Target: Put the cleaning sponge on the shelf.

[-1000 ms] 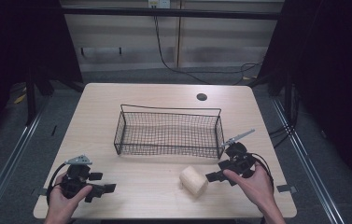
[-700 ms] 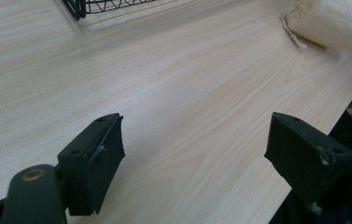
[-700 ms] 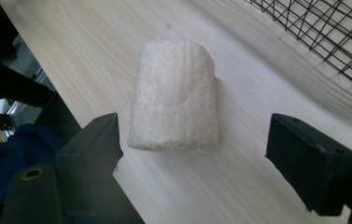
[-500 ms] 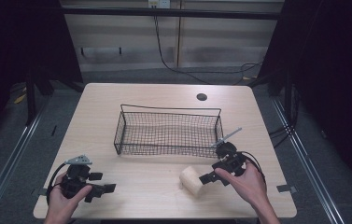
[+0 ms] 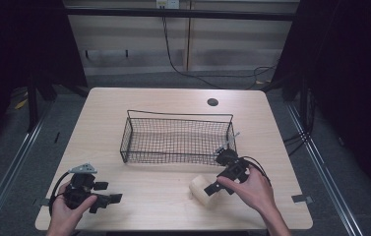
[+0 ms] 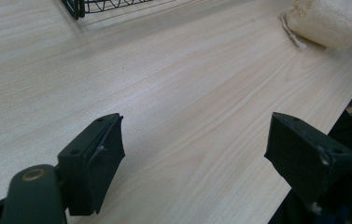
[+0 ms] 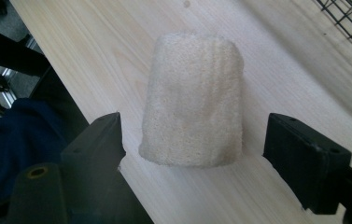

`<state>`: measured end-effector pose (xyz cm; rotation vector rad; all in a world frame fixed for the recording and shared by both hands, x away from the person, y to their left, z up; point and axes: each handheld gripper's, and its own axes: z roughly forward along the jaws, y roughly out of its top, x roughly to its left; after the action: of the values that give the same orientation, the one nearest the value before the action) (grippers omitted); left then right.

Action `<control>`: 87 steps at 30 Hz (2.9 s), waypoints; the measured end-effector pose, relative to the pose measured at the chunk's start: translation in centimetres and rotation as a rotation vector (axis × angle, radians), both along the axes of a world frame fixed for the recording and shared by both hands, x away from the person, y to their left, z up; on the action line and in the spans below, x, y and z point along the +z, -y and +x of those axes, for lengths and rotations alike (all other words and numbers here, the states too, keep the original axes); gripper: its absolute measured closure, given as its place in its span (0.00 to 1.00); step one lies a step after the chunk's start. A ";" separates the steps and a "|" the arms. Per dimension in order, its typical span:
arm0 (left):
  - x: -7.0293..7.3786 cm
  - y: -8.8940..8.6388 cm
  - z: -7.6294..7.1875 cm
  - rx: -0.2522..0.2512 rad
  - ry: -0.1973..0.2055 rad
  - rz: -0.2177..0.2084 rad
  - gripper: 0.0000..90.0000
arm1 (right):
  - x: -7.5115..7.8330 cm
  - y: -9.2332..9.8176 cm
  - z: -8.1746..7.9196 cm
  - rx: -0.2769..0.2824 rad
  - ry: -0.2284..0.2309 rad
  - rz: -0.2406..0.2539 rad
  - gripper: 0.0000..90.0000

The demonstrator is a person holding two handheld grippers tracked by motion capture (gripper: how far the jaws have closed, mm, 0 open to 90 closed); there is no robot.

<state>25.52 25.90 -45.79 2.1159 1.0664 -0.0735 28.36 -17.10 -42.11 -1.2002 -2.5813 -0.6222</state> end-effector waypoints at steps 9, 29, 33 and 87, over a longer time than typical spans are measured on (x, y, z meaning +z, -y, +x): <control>0.0 -0.1 0.0 0.002 0.000 -0.005 0.21 | -0.2 -1.0 0.7 0.035 -0.027 -0.037 0.22; 0.0 -0.1 0.0 0.003 -0.002 -0.004 0.21 | -1.7 -2.8 1.2 0.080 -0.073 -0.109 0.23; 0.0 -0.1 0.0 0.003 -0.001 -0.005 0.21 | -2.2 -3.2 1.2 0.082 -0.074 -0.130 0.24; 0.0 0.0 0.0 0.000 -0.009 0.000 0.21 | -0.5 -3.3 1.5 0.102 -0.170 -0.183 0.29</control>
<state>25.57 25.91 -45.83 2.1170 1.0721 -0.0835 29.86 -13.76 -42.57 -1.1114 -2.5775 -0.2554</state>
